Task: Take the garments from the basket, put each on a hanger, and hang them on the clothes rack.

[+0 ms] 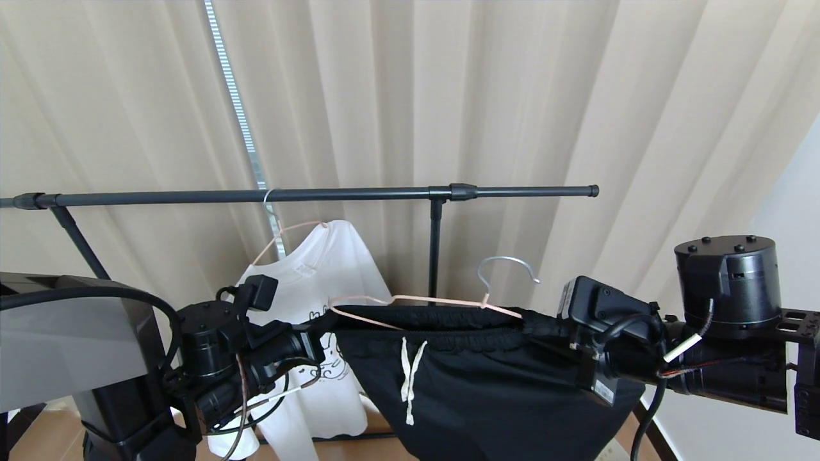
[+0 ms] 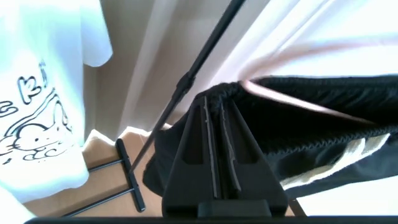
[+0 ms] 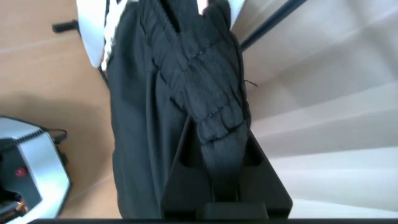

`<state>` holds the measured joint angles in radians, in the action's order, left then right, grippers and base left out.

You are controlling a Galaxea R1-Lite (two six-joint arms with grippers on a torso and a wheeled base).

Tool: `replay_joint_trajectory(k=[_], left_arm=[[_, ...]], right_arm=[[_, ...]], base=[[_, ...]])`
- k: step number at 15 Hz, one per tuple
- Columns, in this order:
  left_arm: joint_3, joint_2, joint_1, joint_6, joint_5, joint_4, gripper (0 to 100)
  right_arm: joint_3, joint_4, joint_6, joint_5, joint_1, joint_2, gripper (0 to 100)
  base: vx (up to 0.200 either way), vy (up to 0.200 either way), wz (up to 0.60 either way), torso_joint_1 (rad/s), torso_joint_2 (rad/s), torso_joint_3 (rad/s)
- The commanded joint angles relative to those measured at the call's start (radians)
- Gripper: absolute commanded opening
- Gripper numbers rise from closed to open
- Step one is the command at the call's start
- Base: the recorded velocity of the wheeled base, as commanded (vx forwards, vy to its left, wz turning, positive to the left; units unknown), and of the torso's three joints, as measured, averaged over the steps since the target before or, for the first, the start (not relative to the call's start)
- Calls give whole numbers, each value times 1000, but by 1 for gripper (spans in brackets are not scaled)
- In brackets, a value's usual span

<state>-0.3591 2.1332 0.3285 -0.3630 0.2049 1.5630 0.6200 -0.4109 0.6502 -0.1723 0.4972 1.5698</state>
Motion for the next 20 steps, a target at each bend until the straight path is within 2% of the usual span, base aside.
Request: replay_joint_trajectory(k=[1, 3, 7, 11, 14, 15, 18, 19, 20], left_arm=[[-7, 4, -16, -1, -1, 0, 0], [-7, 2, -20, -1, -1, 0, 0], [-7, -1, -20, -1, 2, 0, 0], [-4, -44, -22, -1, 5, -11, 0], [3, -59, -20, 56, 5, -12, 0], [0, -78, -20, 78, 5, -20, 0], [-50, -150, -16, 131, 5, -173, 0], [-90, -185, -14, 151, 5, -279, 0], [-123, -200, -11, 159, 4, -343, 0]], right_arm=[[-11, 0, 32, 2, -23, 1, 0], [-22, 1, 72, 4, -31, 4, 0], [-23, 6, 78, 7, -45, 16, 0], [-14, 14, 112, 48, -46, 64, 0], [-14, 14, 112, 60, -45, 82, 0], [-13, 14, 112, 85, -45, 90, 0], [-5, 3, 112, 111, -43, 121, 0], [-3, 3, 112, 119, -43, 124, 0], [-2, 3, 112, 119, -43, 124, 0]], base=[[0, 0, 0, 0, 0, 0], [0, 0, 0, 0, 0, 0], [0, 0, 0, 0, 0, 0], [0, 0, 0, 0, 0, 0], [0, 0, 0, 0, 0, 0], [0, 0, 0, 0, 0, 0], [0, 0, 0, 0, 0, 0], [0, 0, 0, 0, 0, 0], [0, 0, 0, 0, 0, 0]])
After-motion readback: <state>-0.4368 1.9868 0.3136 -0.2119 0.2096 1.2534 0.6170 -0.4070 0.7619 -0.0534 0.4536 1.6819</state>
